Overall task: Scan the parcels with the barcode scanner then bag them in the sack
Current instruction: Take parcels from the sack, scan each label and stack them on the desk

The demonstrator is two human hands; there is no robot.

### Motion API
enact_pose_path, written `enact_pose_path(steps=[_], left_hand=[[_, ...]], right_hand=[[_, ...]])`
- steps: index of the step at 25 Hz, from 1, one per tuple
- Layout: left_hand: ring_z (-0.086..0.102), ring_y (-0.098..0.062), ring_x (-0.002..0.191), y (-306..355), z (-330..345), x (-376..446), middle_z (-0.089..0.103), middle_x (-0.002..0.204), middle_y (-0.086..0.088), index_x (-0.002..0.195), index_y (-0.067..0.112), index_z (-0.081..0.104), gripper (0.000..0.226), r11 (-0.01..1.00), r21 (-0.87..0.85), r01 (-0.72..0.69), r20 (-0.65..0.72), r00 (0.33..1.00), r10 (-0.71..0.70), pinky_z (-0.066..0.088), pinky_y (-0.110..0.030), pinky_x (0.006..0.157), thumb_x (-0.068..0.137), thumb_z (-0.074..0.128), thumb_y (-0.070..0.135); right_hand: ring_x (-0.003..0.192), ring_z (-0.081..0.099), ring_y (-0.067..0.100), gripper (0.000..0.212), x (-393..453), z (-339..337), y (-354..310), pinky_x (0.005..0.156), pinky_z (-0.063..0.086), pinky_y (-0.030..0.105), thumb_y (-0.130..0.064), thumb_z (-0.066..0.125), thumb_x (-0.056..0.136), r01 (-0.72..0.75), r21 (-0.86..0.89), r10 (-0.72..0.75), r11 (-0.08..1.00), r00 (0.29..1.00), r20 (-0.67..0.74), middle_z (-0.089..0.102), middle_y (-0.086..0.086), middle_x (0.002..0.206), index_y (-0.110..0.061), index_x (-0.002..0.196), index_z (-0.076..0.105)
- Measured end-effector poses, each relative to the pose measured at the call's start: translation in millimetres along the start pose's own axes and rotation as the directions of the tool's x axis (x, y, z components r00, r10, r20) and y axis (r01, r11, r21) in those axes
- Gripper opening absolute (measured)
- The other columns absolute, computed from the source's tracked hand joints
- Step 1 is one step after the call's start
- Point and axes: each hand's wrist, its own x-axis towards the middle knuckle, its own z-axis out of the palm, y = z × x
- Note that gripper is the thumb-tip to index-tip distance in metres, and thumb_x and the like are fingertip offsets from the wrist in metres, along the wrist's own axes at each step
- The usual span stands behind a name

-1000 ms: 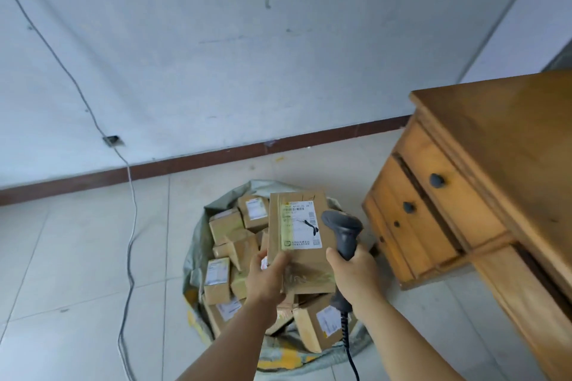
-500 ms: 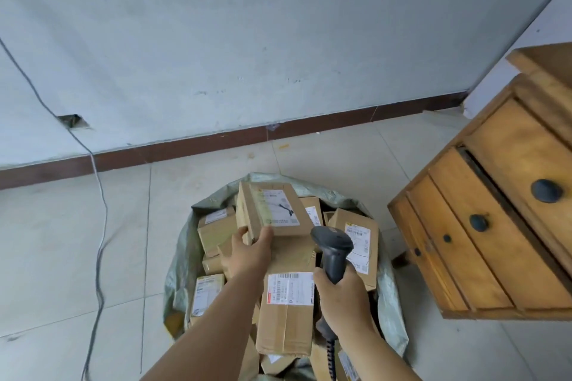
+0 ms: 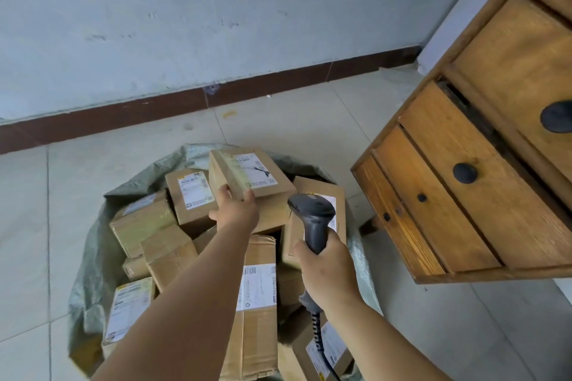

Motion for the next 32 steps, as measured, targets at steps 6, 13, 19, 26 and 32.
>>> enact_pose_path(steps=[6,13,19,26,32], left_hand=[[0.054,-0.035,0.111,1.0,-0.8,-2.5,0.025,0.149,-0.019,0.152,0.035,0.016,0.064,0.944,0.306,-0.122,-0.017,0.991,0.133,0.048,-0.036,0.077,0.098,0.040,0.012],[0.050,-0.017,0.096,19.5,-11.9,-115.8,0.036,0.147,-0.010,0.149,0.032,0.025,0.054,0.938,0.137,-0.319,0.092,0.947,0.309,0.046,-0.032,0.082,0.100,0.046,0.028],[0.056,-0.019,0.109,57.0,-12.7,-259.9,0.051,0.134,-0.002,0.145,0.029,0.035,0.049,0.905,0.020,-0.425,0.197,0.889,0.413,0.045,-0.031,0.083,0.098,0.048,0.031],[0.059,-0.012,0.092,108.6,38.8,-473.2,0.058,0.121,0.001,0.142,0.026,0.041,0.045,0.799,-0.117,-0.590,0.376,0.718,0.585,0.049,-0.032,0.080,0.097,0.050,0.026],[0.056,-0.014,0.094,112.5,107.2,-667.2,0.055,0.123,0.004,0.145,0.028,0.033,0.049,0.682,-0.125,-0.721,0.524,0.535,0.662,0.048,-0.032,0.080,0.099,0.047,0.031]], right_hand=[[0.056,0.050,0.012,0.010,-6.7,-13.6,2.9,0.056,0.041,0.025,-0.025,0.059,0.089,0.005,0.019,-0.005,1.000,1.000,-0.005,0.050,-0.006,0.061,-0.018,0.084,0.053],[0.062,0.058,0.013,0.009,-47.4,-58.9,-32.0,0.058,0.048,0.027,-0.024,0.060,0.089,0.032,0.108,-0.022,0.994,0.995,-0.092,0.060,-0.002,0.070,-0.016,0.091,0.057],[0.051,0.044,0.016,0.024,-120.9,-179.4,-64.8,0.053,0.035,0.028,-0.017,0.060,0.089,0.073,0.181,-0.033,0.981,0.977,-0.212,0.044,0.001,0.056,-0.014,0.072,0.043],[0.051,0.066,0.015,0.018,-220.5,-374.6,-70.9,0.057,0.048,0.036,-0.017,0.058,0.090,0.113,0.277,-0.011,0.954,0.939,-0.344,0.060,0.009,0.061,-0.005,0.079,0.049],[0.044,0.052,0.019,0.011,-322.9,-545.2,-31.3,0.052,0.045,0.032,-0.015,0.058,0.087,0.089,0.332,0.089,0.939,0.870,-0.485,0.059,0.009,0.060,-0.004,0.086,0.055]])
